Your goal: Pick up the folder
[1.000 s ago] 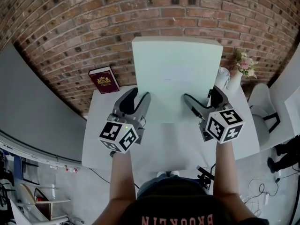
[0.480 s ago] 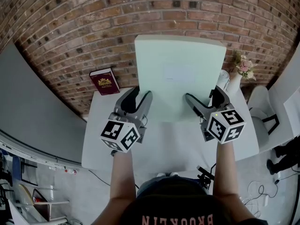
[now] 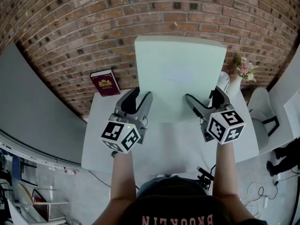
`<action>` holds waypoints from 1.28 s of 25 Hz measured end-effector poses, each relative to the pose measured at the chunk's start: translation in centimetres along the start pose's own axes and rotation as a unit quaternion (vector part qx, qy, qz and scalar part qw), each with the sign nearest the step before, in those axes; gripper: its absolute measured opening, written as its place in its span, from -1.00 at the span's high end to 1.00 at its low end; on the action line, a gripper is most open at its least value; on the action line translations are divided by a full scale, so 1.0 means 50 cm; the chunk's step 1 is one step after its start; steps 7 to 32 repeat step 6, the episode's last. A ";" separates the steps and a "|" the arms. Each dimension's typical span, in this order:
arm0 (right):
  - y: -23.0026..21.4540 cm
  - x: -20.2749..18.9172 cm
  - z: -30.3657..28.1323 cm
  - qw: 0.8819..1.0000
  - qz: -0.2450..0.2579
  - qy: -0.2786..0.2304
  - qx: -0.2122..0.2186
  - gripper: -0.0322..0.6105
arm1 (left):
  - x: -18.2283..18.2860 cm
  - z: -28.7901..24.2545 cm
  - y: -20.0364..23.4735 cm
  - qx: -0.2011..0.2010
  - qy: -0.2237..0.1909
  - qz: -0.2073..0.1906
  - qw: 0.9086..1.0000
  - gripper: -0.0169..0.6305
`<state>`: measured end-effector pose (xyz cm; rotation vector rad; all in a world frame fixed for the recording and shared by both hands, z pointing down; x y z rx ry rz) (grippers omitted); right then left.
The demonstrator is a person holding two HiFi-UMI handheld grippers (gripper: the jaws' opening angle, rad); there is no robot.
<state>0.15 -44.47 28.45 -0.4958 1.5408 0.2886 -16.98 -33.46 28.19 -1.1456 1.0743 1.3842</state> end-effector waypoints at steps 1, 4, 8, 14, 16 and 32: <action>0.000 0.000 0.000 1.000 0.000 0.000 0.001 -0.48 | 0.000 0.000 0.000 0.001 -0.001 0.000 1.000 0.36; 0.000 0.003 0.000 1.000 0.002 -0.002 0.003 -0.48 | 0.003 0.001 -0.002 0.002 -0.004 -0.001 1.000 0.36; 0.001 0.006 0.000 1.000 0.004 -0.004 0.004 -0.48 | 0.006 0.002 -0.002 0.004 -0.005 -0.002 1.000 0.36; 0.001 0.006 0.000 1.000 0.004 -0.004 0.004 -0.48 | 0.006 0.002 -0.002 0.004 -0.005 -0.002 1.000 0.36; 0.001 0.006 0.000 1.000 0.004 -0.004 0.004 -0.48 | 0.006 0.002 -0.002 0.004 -0.005 -0.002 1.000 0.36; 0.001 0.006 0.000 1.000 0.004 -0.004 0.004 -0.48 | 0.006 0.002 -0.002 0.004 -0.005 -0.002 1.000 0.36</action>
Point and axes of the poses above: the fingertips, and each gripper's own axes: z backward along the fingers, y to its left, x out of its top, the point moved 2 cm from there along z, backward along the fingers, and after that the axes turned 3 degrees about -z, right-handed, at the moved point
